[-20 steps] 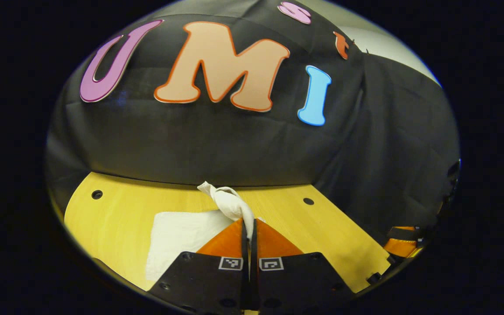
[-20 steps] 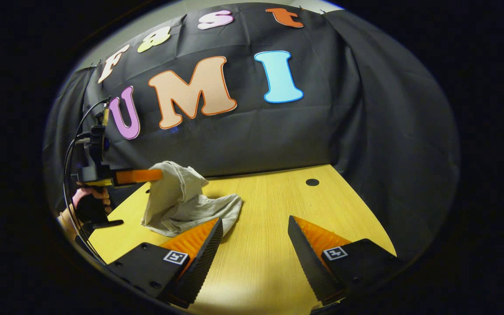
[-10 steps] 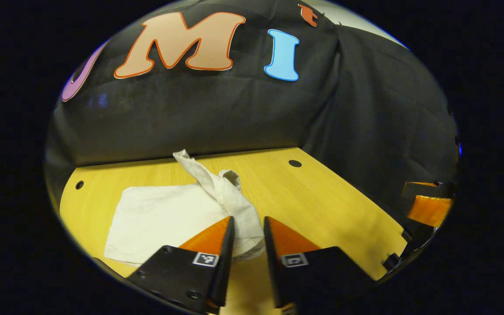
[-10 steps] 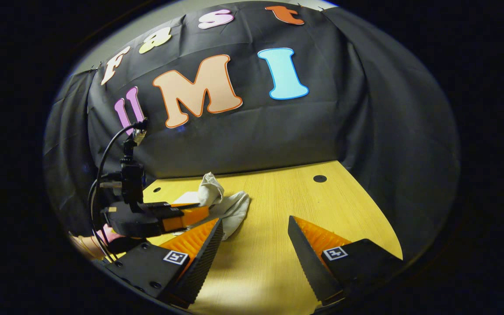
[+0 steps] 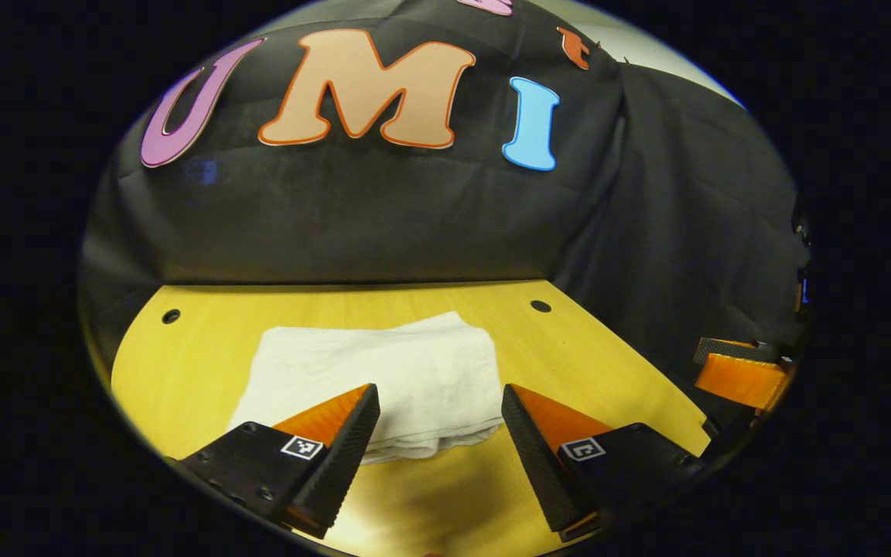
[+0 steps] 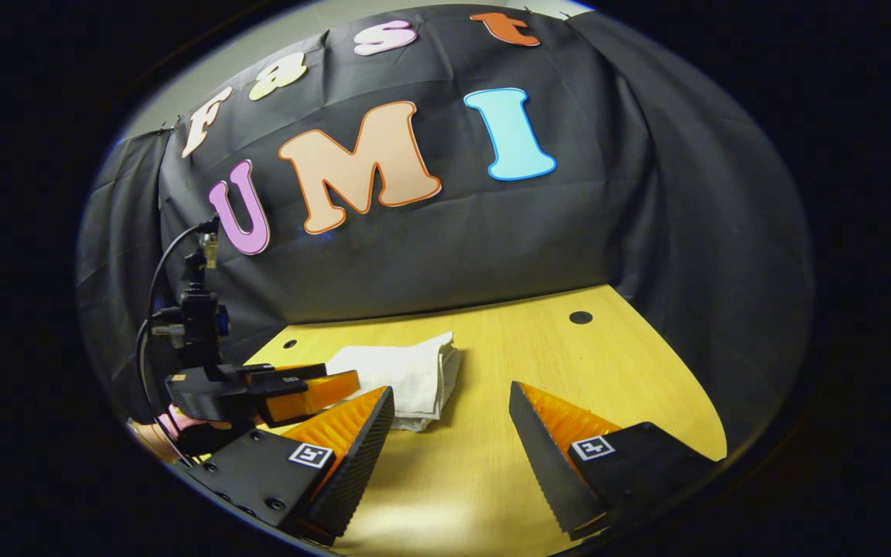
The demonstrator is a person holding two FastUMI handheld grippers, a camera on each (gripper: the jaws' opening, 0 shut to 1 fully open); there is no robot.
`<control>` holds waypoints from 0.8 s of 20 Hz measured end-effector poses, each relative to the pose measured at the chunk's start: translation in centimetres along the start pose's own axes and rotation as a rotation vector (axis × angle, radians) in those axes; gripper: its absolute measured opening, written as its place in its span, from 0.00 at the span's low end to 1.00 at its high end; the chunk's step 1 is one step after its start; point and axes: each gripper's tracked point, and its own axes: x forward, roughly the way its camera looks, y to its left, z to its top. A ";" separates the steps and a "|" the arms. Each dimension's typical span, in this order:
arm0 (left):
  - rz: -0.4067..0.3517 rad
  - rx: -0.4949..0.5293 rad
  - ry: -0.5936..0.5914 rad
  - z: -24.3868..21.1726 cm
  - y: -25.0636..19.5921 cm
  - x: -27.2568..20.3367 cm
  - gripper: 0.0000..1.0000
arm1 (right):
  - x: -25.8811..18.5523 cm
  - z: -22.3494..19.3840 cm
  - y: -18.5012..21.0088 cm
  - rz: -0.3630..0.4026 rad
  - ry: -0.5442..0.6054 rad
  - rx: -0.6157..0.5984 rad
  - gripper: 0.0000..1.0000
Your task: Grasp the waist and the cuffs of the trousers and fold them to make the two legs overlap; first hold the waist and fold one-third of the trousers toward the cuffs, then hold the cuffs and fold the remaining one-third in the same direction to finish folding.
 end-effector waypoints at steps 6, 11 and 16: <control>0.108 -0.054 -0.038 1.2 6.0 -5.6 0.95 | 0.4 1.5 4.2 0.041 -0.069 -0.012 0.96; 0.189 -0.087 -0.052 0.4 10.1 -9.5 0.95 | 0.5 1.4 6.7 0.056 -0.082 -0.011 0.96; 0.213 -0.174 -0.041 -1.5 12.4 -11.3 0.95 | 0.6 0.0 7.2 0.041 -0.055 -0.039 0.96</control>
